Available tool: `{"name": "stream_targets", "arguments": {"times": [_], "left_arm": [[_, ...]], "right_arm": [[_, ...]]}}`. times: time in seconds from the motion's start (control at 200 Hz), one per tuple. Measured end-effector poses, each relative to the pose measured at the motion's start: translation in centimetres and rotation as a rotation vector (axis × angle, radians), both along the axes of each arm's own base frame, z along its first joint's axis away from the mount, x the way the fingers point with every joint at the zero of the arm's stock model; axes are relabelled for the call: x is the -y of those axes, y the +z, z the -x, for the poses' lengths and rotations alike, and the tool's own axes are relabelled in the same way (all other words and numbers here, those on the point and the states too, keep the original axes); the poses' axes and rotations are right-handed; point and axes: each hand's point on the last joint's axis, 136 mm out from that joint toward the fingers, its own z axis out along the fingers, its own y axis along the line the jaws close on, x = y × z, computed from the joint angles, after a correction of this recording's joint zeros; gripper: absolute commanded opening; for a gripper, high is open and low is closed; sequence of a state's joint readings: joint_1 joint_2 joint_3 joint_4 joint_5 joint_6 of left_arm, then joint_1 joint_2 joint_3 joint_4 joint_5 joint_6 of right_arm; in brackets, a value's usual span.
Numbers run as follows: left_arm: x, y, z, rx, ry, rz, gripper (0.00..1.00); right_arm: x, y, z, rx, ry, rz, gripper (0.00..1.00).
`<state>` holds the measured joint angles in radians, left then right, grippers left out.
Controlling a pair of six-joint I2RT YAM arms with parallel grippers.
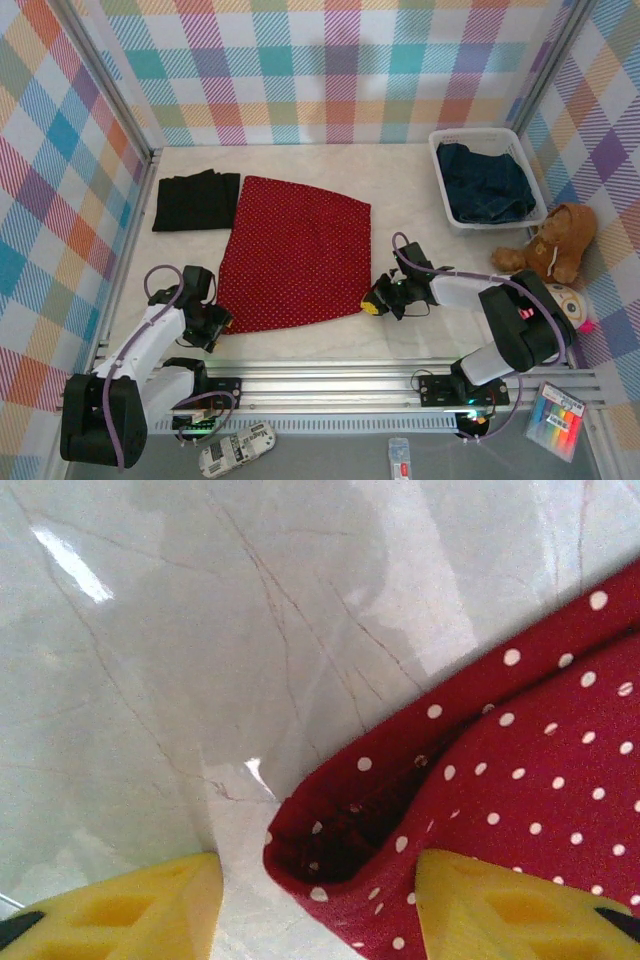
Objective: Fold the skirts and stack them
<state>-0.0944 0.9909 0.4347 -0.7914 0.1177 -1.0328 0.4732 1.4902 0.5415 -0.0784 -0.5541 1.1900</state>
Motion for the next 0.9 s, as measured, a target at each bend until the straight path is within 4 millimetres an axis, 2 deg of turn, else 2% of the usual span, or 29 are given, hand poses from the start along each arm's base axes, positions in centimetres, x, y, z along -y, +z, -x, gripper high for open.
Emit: {"name": "stream_targets", "arguments": {"times": [0.085, 0.18, 0.3, 0.38, 0.59, 0.735, 0.82, 0.9], "left_arm": [[-0.3, -0.2, 0.6, -0.038, 0.02, -0.013, 0.15], [-0.4, -0.1, 0.5, -0.04, 0.021, -0.017, 0.0], [-0.3, 0.2, -0.2, -0.006, 0.02, -0.014, 0.0], [-0.3, 1.0, -1.1, 0.058, 0.015, -0.014, 0.0], [-0.6, 6.8, -2.5, 0.256, -0.001, -0.022, 0.0], [-0.7, 9.5, -2.9, 0.273, -0.032, -0.04, 0.0], [-0.7, 12.4, -5.1, 0.301, -0.068, -0.061, 0.0], [-0.7, 15.7, -8.5, 0.363, -0.109, -0.091, 0.0]], "right_arm": [[0.0, 0.1, 0.0, 0.006, 0.0, -0.003, 0.0], [0.0, 0.2, 0.0, 0.01, 0.0, -0.006, 0.0], [0.0, 0.6, -0.2, 0.03, -0.001, -0.007, 0.0], [0.1, 1.6, -0.6, 0.077, -0.012, -0.004, 0.0], [0.9, 7.1, -1.9, 0.304, -0.046, -0.022, 0.0], [1.5, 6.8, -1.6, 0.308, -0.053, 0.01, 0.0], [2.0, 7.0, -2.0, 0.334, -0.045, 0.054, 0.0], [2.3, 9.4, -4.2, 0.421, -0.056, 0.07, 0.0]]}}
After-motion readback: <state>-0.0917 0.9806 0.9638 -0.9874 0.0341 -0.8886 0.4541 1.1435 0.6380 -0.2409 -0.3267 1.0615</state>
